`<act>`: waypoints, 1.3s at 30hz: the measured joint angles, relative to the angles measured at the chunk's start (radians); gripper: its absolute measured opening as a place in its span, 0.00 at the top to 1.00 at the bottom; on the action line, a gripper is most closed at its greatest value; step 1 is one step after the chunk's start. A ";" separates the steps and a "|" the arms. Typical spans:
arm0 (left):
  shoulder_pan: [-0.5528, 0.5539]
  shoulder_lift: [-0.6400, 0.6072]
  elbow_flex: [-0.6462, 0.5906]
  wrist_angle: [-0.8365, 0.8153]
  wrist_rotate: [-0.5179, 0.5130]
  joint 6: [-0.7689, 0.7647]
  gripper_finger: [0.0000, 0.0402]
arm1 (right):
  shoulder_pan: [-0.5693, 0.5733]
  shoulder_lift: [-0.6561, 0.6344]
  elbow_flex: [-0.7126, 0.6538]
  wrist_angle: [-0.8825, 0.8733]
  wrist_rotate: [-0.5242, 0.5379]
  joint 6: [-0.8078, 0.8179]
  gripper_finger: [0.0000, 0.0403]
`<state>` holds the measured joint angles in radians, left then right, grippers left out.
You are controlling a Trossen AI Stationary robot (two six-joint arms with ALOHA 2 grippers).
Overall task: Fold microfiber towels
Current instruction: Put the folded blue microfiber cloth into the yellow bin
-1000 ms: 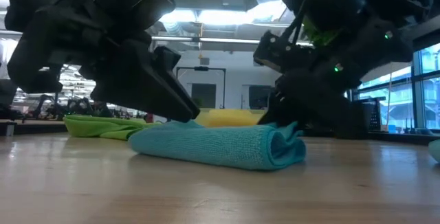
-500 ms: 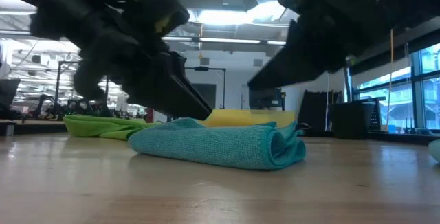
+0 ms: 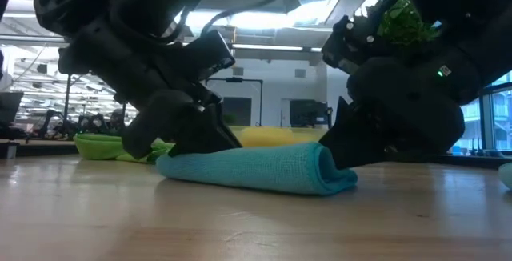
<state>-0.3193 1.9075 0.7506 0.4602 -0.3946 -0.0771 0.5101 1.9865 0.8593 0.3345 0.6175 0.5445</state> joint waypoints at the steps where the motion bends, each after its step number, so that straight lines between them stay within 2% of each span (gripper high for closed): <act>1: 0.002 0.003 0.001 0.000 0.002 0.000 0.77 | -0.001 0.000 0.000 -0.005 0.001 0.001 0.87; 8: -0.004 -0.018 -0.002 0.000 -0.013 0.048 0.77 | -0.003 0.000 0.002 -0.029 -0.002 -0.039 0.87; 13: -0.031 -0.133 -0.003 -0.055 -0.092 0.110 0.77 | -0.008 -0.002 0.003 -0.063 -0.003 -0.115 0.87; 19: -0.094 -0.239 -0.003 -0.184 -0.072 0.168 0.77 | -0.052 -0.003 0.003 -0.083 -0.039 -0.185 0.87; 24: -0.157 -0.241 -0.003 -0.313 -0.063 0.193 0.76 | -0.097 -0.003 0.002 -0.081 -0.095 -0.227 0.87; 28: -0.195 -0.241 -0.004 -0.435 -0.063 0.191 0.72 | -0.126 -0.003 0.002 -0.076 -0.129 -0.289 0.87; 33: -0.233 -0.231 -0.003 -0.440 -0.061 0.193 0.65 | -0.173 -0.003 0.002 -0.067 -0.176 -0.319 0.87; 39: -0.245 -0.225 -0.003 -0.507 -0.200 0.194 0.56 | -0.203 -0.004 0.002 -0.056 -0.222 -0.321 0.87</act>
<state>-0.5640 1.6829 0.7471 -0.0472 -0.5942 0.1167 0.3069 1.9823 0.8612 0.2783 0.3956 0.2237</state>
